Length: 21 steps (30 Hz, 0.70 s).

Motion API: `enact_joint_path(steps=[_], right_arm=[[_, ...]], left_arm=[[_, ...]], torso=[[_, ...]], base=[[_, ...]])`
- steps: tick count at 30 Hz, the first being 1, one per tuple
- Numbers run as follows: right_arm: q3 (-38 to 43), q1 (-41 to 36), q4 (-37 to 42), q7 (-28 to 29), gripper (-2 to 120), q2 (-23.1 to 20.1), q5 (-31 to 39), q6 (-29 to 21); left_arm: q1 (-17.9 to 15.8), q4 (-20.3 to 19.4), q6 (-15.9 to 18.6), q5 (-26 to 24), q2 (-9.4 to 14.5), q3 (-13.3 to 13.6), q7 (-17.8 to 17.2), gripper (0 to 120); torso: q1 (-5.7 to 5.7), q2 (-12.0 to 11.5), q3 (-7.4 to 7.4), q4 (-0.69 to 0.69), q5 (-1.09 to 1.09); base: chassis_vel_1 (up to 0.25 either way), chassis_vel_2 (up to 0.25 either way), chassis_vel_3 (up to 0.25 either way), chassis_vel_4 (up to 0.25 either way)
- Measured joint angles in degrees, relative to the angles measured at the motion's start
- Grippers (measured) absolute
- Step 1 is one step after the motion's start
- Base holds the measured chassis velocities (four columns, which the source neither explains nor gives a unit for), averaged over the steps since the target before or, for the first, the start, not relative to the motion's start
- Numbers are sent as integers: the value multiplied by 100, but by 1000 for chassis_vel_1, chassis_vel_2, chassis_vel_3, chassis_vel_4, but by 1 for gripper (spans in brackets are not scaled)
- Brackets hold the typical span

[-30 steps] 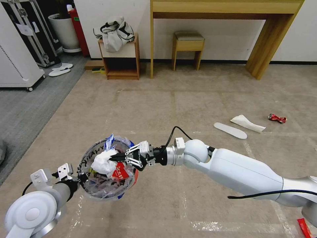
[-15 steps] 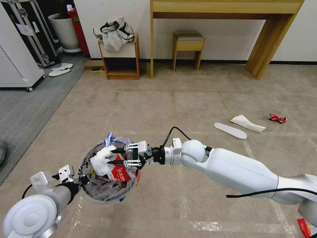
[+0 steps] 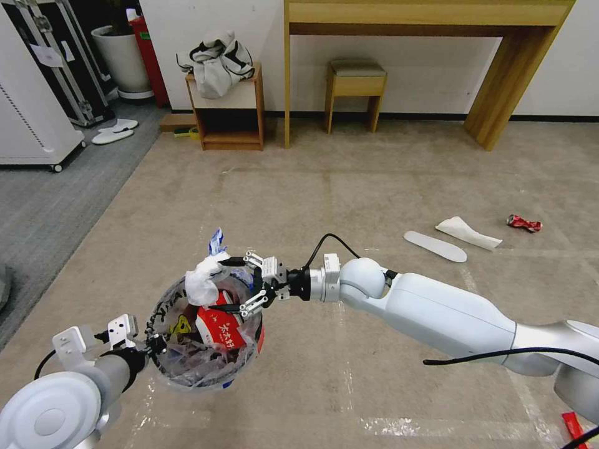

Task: Pick up the trash bin and place the garbage on the floor into it.

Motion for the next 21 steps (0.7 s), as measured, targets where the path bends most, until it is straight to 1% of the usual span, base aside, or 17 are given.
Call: enact_joint_path(steps=[10, 16, 21], right_arm=[[-239, -25, 56, 13, 100, 53, -69, 0], [-388, 2, 151, 59, 100, 120, -81, -12], [-506, 83, 247, 98, 100, 149, -59, -38]], left_arm=[[-105, -2, -2, -45, -21, 50, -47, 0], [-218, 163, -20, -50, -11, 80, -121, 0], [-257, 185, -23, -70, 1, 85, -146, 0]], torso=[[0, 0, 0, 0, 0], [0, 0, 0, 0, 0], [0, 0, 0, 0, 0]], base=[[0, 0, 0, 0], [0, 0, 0, 0], [0, 0, 0, 0]])
